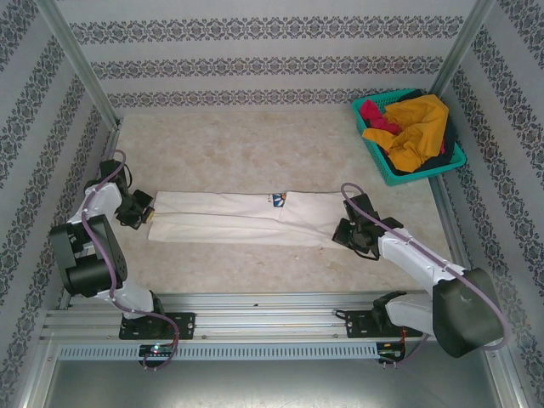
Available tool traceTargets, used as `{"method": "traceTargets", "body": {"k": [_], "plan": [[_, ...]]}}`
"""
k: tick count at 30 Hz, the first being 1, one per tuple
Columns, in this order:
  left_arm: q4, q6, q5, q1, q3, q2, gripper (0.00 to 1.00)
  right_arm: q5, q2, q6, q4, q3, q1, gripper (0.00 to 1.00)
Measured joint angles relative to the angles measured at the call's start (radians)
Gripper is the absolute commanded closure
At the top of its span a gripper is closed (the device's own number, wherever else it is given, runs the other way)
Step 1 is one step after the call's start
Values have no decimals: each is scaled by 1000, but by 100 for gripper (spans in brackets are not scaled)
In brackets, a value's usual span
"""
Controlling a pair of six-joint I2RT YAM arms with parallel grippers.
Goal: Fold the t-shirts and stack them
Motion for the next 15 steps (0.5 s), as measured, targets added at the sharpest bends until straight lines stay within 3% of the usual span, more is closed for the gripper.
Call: {"method": "traceTargets", "body": {"k": [15], "plan": [[22, -21, 1, 5, 60, 4, 100, -11, -26, 0, 34, 25, 6, 100]]}}
